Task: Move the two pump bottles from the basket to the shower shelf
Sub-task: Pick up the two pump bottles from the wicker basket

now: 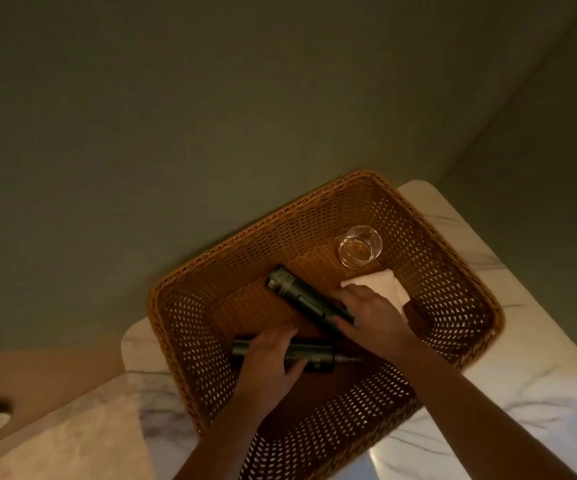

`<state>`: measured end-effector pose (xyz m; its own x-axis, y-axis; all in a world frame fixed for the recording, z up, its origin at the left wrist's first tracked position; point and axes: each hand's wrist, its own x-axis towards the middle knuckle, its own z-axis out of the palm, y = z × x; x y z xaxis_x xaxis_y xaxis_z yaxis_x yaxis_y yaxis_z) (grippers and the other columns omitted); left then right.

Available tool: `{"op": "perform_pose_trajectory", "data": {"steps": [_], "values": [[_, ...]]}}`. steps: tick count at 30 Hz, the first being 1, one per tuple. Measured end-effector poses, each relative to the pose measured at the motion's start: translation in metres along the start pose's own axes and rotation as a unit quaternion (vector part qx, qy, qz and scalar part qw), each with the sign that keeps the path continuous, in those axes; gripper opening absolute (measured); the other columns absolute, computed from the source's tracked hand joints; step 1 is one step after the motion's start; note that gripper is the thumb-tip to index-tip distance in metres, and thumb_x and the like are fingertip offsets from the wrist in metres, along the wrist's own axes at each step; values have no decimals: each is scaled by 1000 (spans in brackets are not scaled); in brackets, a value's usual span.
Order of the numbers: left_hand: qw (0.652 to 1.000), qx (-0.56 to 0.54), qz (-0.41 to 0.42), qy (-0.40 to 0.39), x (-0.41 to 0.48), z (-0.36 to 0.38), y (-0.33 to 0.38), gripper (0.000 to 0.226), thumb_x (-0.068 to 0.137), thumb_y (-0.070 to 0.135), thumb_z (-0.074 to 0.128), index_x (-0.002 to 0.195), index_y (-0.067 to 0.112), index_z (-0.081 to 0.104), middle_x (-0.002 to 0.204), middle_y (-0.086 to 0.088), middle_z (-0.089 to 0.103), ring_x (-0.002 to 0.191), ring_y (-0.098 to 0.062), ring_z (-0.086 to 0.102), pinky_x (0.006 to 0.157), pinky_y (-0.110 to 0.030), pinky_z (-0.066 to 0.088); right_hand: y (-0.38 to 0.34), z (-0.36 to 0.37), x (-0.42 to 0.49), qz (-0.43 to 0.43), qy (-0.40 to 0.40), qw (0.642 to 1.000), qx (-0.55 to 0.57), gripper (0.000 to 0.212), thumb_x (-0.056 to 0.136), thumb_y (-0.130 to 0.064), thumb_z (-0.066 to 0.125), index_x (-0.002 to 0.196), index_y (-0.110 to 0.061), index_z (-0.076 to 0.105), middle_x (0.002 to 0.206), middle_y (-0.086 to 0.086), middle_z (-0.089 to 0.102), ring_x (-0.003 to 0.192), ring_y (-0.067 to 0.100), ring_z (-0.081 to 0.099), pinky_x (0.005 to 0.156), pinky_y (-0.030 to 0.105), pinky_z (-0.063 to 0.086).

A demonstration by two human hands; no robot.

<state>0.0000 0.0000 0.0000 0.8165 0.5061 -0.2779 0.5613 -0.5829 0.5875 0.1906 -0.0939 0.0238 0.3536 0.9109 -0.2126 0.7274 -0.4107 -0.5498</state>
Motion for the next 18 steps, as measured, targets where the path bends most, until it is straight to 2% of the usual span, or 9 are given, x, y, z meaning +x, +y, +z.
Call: {"op": "perform_pose_trajectory", "data": {"steps": [4, 8, 12, 15, 18], "values": [[1000, 3, 8, -11, 13, 20, -18, 50, 83, 36, 61, 127, 18, 44, 131, -1, 50, 121, -15, 40, 104, -27, 26, 24, 12, 27, -38, -39, 998, -17, 44, 83, -26, 59, 125, -17, 48, 116, 10, 58, 106, 24, 52, 82, 28, 40], [999, 15, 17, -32, 19, 41, -36, 54, 79, 38, 65, 126, 20, 45, 130, 0, 51, 120, -14, 40, 104, -26, 24, 44, 33, 40, -62, -84, 994, -15, 50, 82, -28, 61, 128, -19, 45, 119, 9, 55, 105, 24, 52, 81, 34, 46], [998, 24, 17, -56, 22, 57, -47, 59, 75, 38, 69, 126, 21, 44, 132, 0, 49, 122, -14, 38, 107, -30, 21, 58, 49, 46, -44, -116, 992, 27, 58, 81, -30, 64, 133, -22, 38, 126, 8, 50, 111, 22, 49, 86, 37, 48], [994, 73, 22, -75, 24, 66, -53, 64, 74, 40, 67, 128, 22, 40, 135, 2, 45, 126, -15, 34, 111, -36, 14, 65, 56, 51, -18, -138, 988, 61, 63, 79, -32, 66, 134, -25, 36, 130, 8, 46, 113, 22, 49, 90, 40, 48], [991, 101, 22, -87, 27, 71, -55, 64, 75, 40, 64, 130, 25, 36, 136, 3, 42, 126, -15, 32, 112, -39, 9, 70, 63, 52, -6, -155, 984, 88, 70, 77, -29, 69, 136, -27, 32, 133, 10, 44, 114, 23, 49, 92, 37, 47]]}}
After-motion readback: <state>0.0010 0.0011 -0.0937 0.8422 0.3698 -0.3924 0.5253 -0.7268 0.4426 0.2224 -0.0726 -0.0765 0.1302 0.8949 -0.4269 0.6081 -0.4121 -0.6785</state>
